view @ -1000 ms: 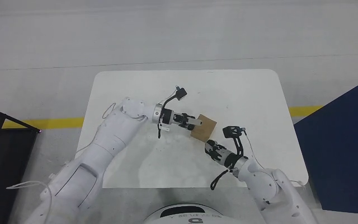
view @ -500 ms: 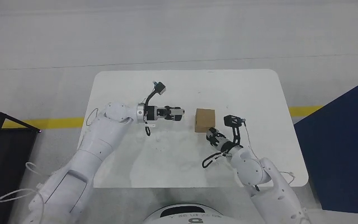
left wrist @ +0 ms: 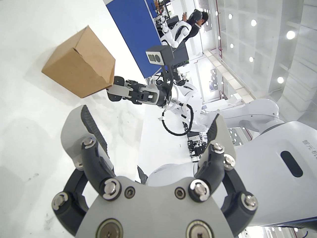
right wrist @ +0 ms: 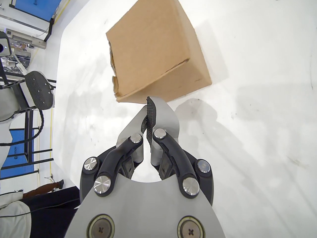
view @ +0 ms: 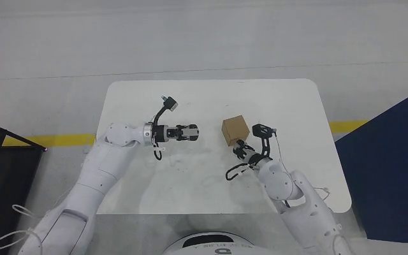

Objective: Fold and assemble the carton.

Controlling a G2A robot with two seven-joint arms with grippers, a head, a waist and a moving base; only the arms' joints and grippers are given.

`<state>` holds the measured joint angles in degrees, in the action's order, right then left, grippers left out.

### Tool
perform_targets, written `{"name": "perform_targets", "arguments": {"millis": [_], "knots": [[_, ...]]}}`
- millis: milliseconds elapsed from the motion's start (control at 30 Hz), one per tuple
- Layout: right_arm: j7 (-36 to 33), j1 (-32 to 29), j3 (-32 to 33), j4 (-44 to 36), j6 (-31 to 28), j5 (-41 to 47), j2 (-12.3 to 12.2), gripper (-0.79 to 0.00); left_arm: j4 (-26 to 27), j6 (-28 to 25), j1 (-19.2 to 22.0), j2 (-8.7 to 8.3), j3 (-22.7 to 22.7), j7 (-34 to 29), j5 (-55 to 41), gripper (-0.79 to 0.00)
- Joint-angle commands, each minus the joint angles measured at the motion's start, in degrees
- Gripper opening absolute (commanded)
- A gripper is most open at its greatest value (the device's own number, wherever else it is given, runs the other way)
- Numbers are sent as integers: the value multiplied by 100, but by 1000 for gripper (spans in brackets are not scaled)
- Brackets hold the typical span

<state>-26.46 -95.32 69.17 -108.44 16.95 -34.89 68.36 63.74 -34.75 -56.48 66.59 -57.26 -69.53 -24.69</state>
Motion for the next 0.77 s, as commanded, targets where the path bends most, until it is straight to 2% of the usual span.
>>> {"name": "perform_targets", "arguments": {"millis": [0,67,200,233,267,300,333,400,600,733], "knots": [[-67,-276,110,-315,-72,-152,-43,-785,53,5,-43,-38,-56,-5,-52,0],[-24,-605,369,-712,-121,-163,-87,-785,106,33,-75,-82,-113,-33,-76,0],[844,-1262,1101,-1417,-147,259,-107,-785,226,112,-121,-178,-225,-113,-120,0],[1127,-1392,1272,-1532,-188,451,-98,-573,237,126,-123,-187,-231,-127,-114,0],[1406,-1524,1402,-1623,-241,606,-87,-28,237,126,-123,-187,-231,-127,-114,0],[1406,-1524,1402,-1623,-241,606,-87,0,237,126,-123,-187,-231,-127,-114,0],[1342,-1507,1368,-1612,-229,565,-90,-778,240,129,-124,-189,-233,-129,-115,0],[1520,-1544,1418,-1635,-245,626,-86,-736,239,128,-124,-188,-232,-129,-114,0],[1403,-1524,1402,-1623,-241,605,-87,-347,237,126,-123,-187,-231,-127,-114,0],[1406,-1524,1402,-1623,-241,605,-87,-164,237,126,-123,-187,-231,-127,-114,0]]}}
